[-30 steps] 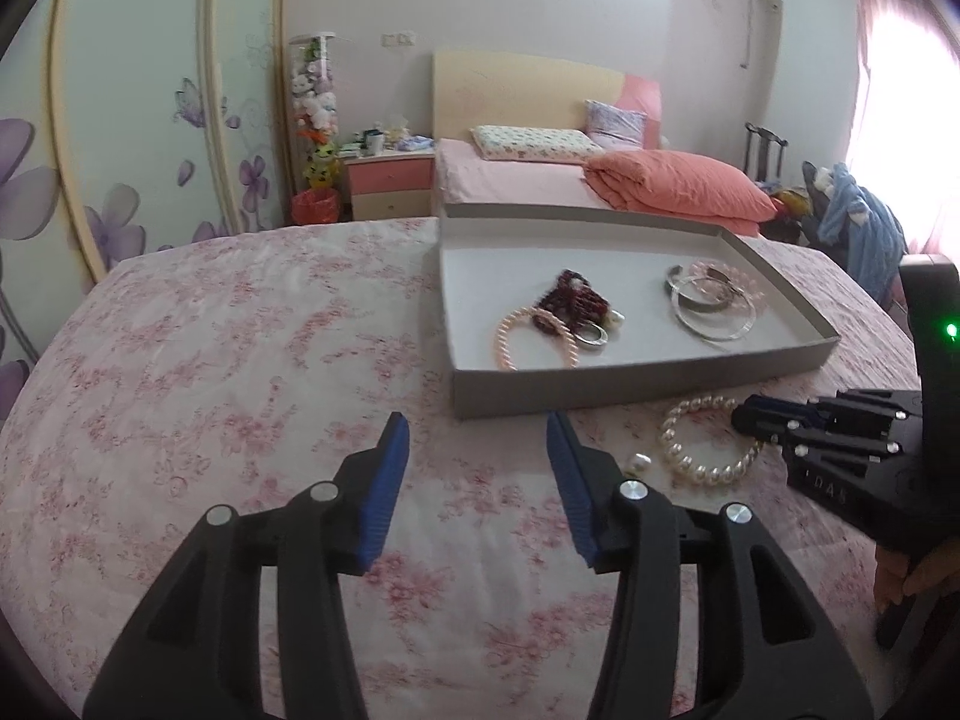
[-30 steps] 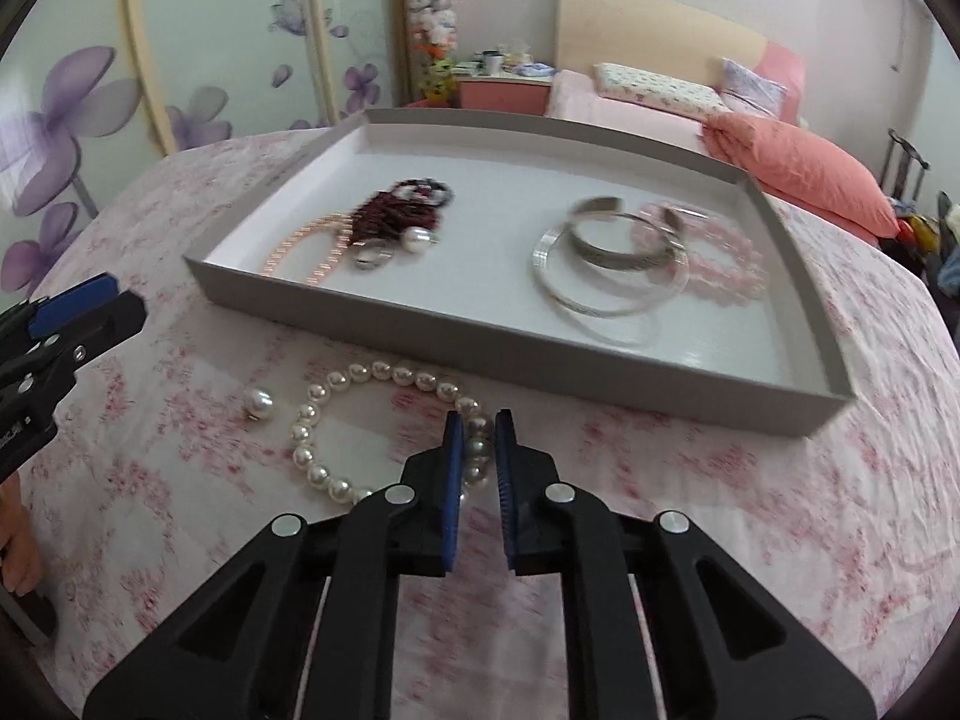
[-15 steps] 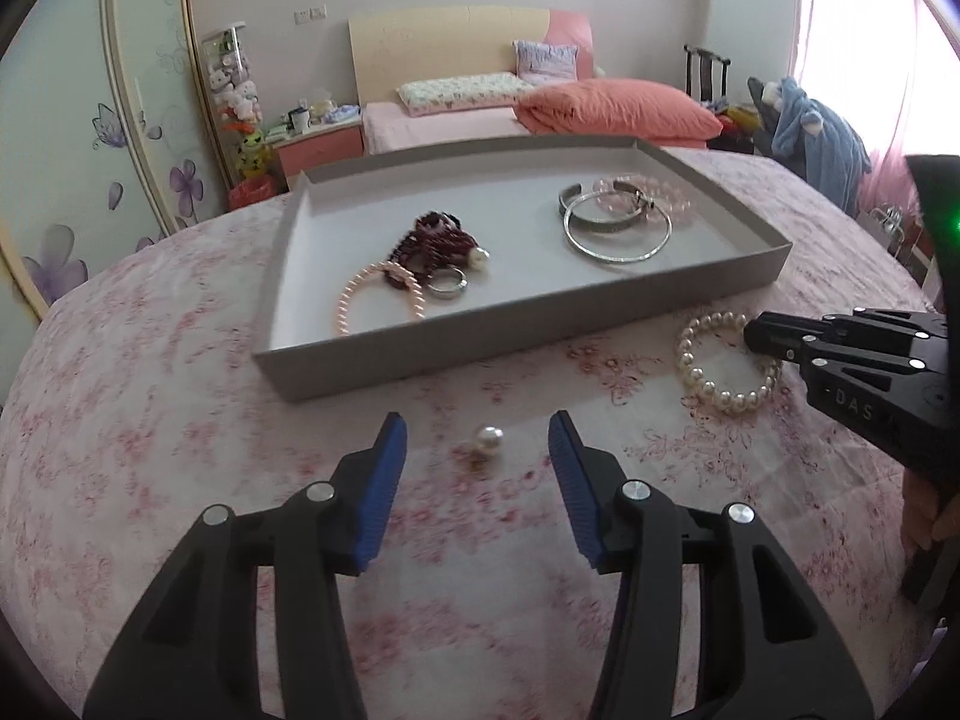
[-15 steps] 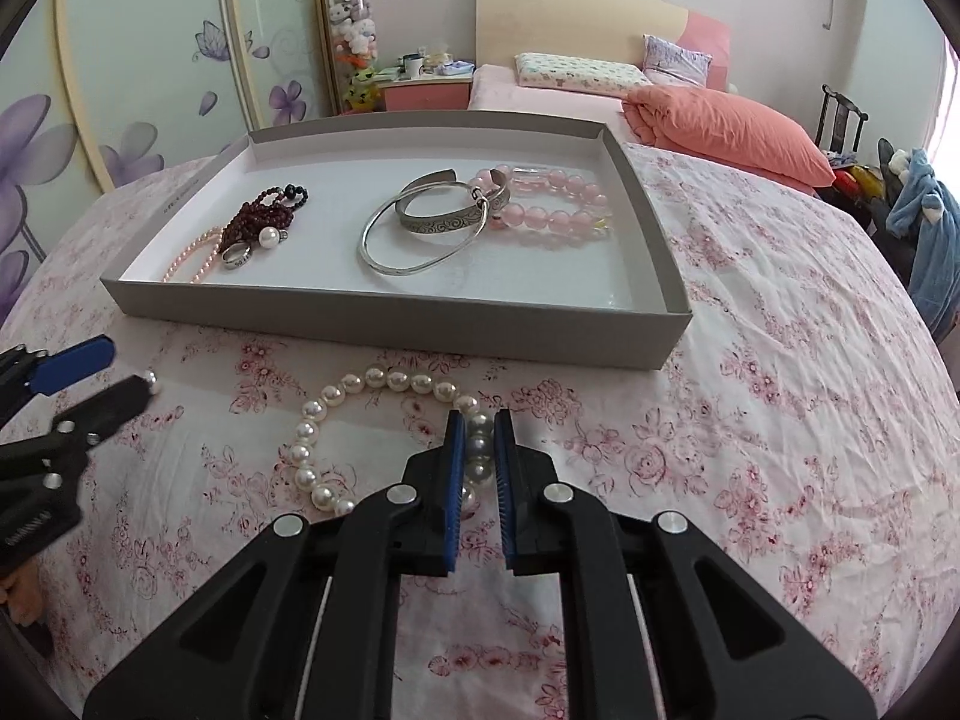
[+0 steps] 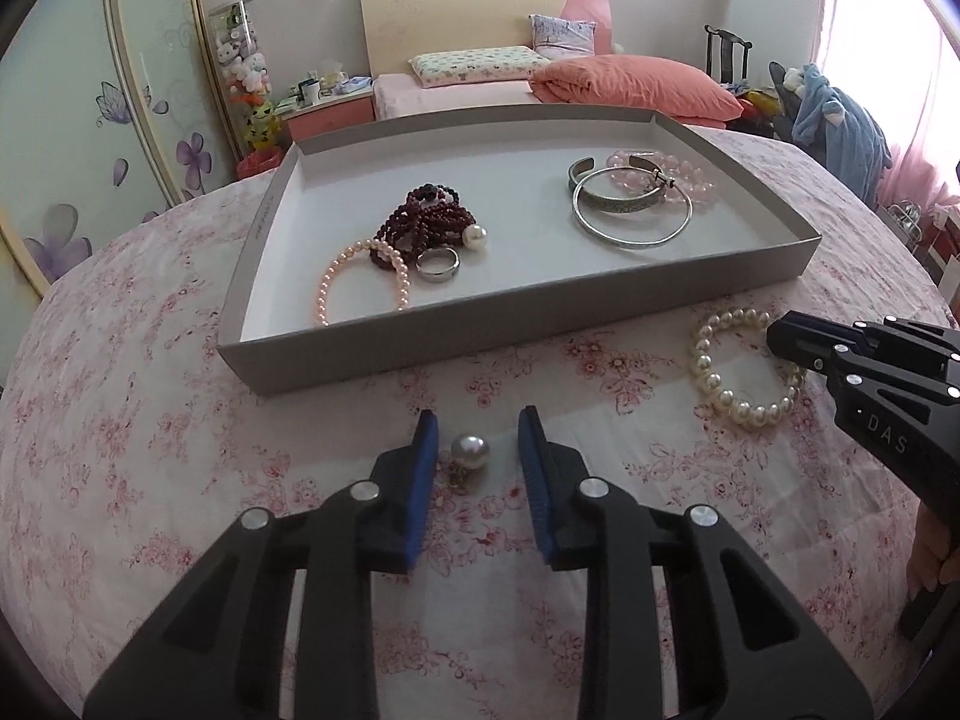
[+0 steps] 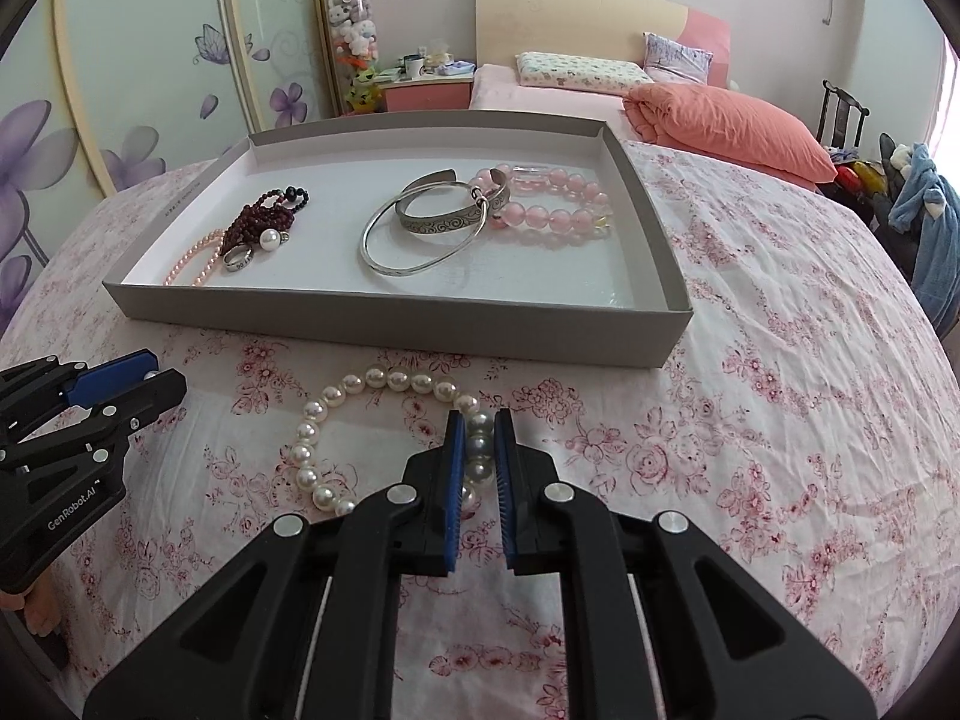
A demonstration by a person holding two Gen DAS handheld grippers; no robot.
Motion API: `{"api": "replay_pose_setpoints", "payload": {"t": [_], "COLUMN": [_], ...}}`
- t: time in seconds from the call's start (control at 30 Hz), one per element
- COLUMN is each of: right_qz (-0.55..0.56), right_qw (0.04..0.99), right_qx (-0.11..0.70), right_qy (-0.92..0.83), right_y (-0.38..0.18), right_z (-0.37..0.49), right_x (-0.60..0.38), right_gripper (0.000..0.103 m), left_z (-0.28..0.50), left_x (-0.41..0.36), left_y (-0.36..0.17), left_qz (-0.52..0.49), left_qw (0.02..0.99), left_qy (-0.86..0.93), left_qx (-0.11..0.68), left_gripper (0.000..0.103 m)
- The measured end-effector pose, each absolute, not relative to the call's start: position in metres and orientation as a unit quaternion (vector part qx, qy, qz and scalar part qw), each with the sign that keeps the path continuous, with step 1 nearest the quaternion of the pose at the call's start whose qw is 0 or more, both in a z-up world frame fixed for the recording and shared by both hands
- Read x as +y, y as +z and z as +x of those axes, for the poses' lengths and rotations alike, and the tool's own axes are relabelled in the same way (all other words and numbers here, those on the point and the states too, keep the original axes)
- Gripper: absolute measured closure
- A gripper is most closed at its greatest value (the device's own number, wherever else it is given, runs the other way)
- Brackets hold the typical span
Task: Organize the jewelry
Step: 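Grasp the white pearl bracelet with the right tool while the left tool grasps the pearl earring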
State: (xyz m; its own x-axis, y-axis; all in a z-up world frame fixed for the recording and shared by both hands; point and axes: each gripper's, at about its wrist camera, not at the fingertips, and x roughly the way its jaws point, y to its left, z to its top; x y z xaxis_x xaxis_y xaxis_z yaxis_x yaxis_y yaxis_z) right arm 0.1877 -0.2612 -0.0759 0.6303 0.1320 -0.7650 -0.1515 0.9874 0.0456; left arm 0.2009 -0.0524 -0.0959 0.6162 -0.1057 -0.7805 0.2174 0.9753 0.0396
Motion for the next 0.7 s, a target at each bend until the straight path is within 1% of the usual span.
{"api": "replay_pose_setpoints", "payload": {"t": [0.5,0.57,0.7], "right_qz": [-0.006,-0.004,0.017], "right_qw": [0.903,0.903,0.904], "right_qx": [0.423,0.423,0.417], "right_qy": [0.08,0.081,0.089], "right_y": [-0.077,-0.077,-0.075], "right_z": [0.187,0.187,0.181], "right_x": [-0.266,-0.266,-0.272], "right_gripper": [0.091,0.092,0.093], "left_z": [0.201,0.201,0.196], "left_x": [-0.052,-0.05,-0.039], "left_y": [-0.096,-0.096,-0.096], "left_qz": [0.061,0.056,0.04], "left_qw": [0.897,0.898,0.899], "left_qy": [-0.091,-0.084,-0.077], "left_qx": [0.429,0.429,0.429], "left_gripper": [0.075,0.089,0.089]}}
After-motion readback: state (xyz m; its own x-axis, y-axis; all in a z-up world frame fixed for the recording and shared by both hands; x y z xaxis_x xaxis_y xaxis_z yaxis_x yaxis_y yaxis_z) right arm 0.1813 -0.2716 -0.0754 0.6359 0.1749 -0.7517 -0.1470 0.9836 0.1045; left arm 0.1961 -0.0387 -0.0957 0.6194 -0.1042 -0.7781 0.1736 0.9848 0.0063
